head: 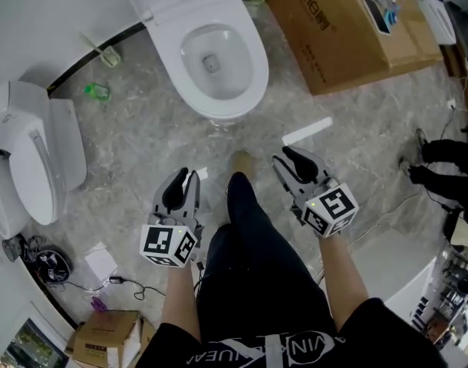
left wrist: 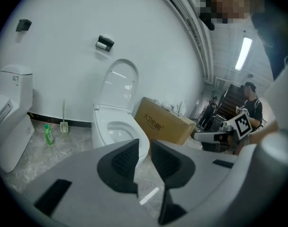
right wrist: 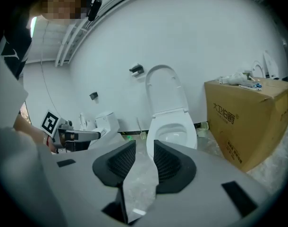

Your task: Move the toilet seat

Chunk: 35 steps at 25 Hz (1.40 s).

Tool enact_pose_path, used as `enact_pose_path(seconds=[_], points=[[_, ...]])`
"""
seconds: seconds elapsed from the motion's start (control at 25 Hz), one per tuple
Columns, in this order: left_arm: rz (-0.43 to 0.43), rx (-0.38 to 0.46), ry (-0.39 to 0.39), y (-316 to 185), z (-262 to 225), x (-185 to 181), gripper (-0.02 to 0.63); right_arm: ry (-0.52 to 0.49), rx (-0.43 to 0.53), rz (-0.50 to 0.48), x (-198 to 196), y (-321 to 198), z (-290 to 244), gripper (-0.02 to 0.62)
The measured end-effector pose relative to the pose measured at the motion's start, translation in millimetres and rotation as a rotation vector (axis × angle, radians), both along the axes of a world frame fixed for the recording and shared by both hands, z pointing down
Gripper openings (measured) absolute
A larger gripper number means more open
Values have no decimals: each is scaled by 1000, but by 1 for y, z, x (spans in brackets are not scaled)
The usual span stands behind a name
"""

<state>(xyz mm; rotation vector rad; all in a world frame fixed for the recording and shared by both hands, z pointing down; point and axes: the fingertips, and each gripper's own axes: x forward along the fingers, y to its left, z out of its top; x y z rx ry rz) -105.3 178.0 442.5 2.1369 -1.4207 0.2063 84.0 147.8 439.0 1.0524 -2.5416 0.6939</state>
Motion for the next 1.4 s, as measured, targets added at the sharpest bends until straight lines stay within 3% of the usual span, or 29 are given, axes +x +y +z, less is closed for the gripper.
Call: enact_pose_path(seconds=[0.4, 0.68, 0.84, 1.2, 1.4], points=[[33, -111, -8, -62, 75, 5, 115, -42, -133, 107, 12, -68, 81, 163], [68, -179, -30, -92, 127, 18, 135, 43, -182, 55, 16, -91, 137, 183], [78, -219, -45, -109, 156, 23, 141, 141, -184, -26, 12, -106, 168, 184], [177, -324, -151, -133, 220, 24, 179, 332, -218, -159, 13, -143, 226, 186], [280, -355, -236, -136, 245, 24, 199, 405, -210, -231, 9, -151, 248, 186]])
